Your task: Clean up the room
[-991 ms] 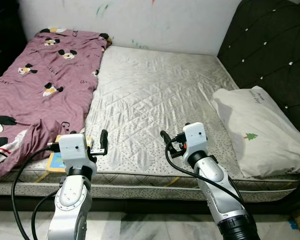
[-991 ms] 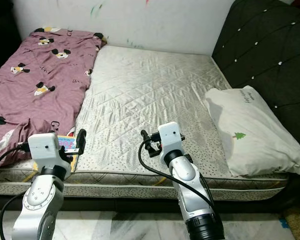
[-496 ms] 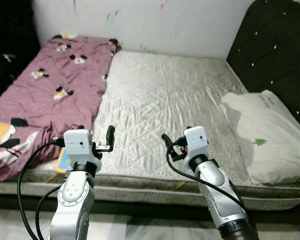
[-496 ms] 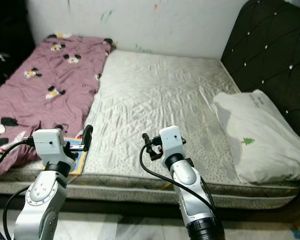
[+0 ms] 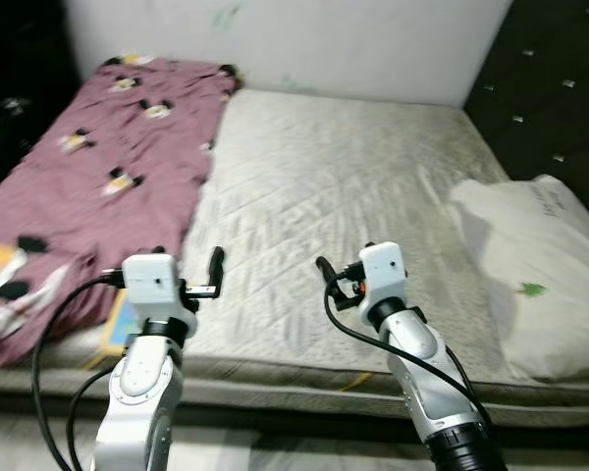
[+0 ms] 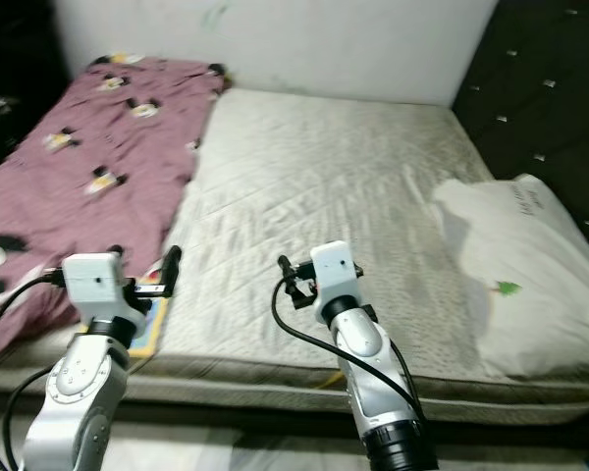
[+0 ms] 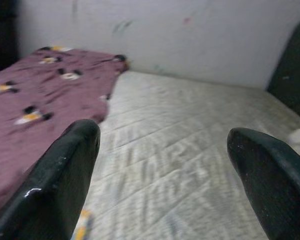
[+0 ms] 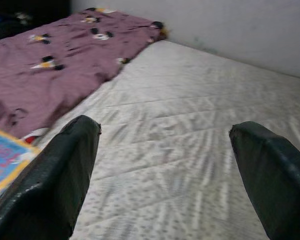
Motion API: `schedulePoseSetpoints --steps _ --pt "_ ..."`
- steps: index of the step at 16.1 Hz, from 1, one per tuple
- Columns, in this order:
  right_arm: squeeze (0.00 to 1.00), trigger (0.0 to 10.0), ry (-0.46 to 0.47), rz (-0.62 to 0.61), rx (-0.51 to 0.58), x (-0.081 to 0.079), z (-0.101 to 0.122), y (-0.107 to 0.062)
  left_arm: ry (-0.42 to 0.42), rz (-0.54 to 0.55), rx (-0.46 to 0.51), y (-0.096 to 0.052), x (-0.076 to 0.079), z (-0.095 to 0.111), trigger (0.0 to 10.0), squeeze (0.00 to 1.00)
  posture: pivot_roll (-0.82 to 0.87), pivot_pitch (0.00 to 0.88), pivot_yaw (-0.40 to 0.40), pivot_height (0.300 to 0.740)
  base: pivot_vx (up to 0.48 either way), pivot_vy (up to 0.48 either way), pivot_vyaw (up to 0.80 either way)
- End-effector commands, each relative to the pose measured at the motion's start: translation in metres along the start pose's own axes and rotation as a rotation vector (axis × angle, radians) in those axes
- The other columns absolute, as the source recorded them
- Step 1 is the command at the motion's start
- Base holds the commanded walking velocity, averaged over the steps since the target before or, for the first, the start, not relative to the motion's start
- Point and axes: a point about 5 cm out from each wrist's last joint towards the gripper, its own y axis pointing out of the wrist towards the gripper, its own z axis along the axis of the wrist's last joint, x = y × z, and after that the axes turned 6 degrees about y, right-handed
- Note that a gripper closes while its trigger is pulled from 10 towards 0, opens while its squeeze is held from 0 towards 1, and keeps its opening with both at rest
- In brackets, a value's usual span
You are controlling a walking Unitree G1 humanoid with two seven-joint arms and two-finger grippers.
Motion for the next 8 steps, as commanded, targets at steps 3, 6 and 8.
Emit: schedulePoseSetpoints --steps 3,6,8 --pt "0.00 10.0 -0.004 -0.024 -0.016 0.0069 -0.0043 -0.0023 -0.015 -0.013 -0.008 -0.0005 0.0053 0.0001 10.0 0.00 0.05 0.031 -0.062 0.740 0.086 0.000 0.00" --pt "0.00 10.0 -0.002 -0.025 -0.017 0.0067 -0.0048 -0.0020 -0.007 -0.012 -0.005 0.0001 0.0048 0.0008 10.0 0.00 0.05 0.031 -0.060 0.740 0.000 0.000 0.00" --pt "0.00 10.0 0.004 -0.031 -0.022 0.0075 -0.0066 -0.0024 -0.002 0.007 -0.022 0.0010 0.0044 -0.0013 10.0 0.00 0.05 0.028 -0.057 0.740 0.000 0.000 0.00"
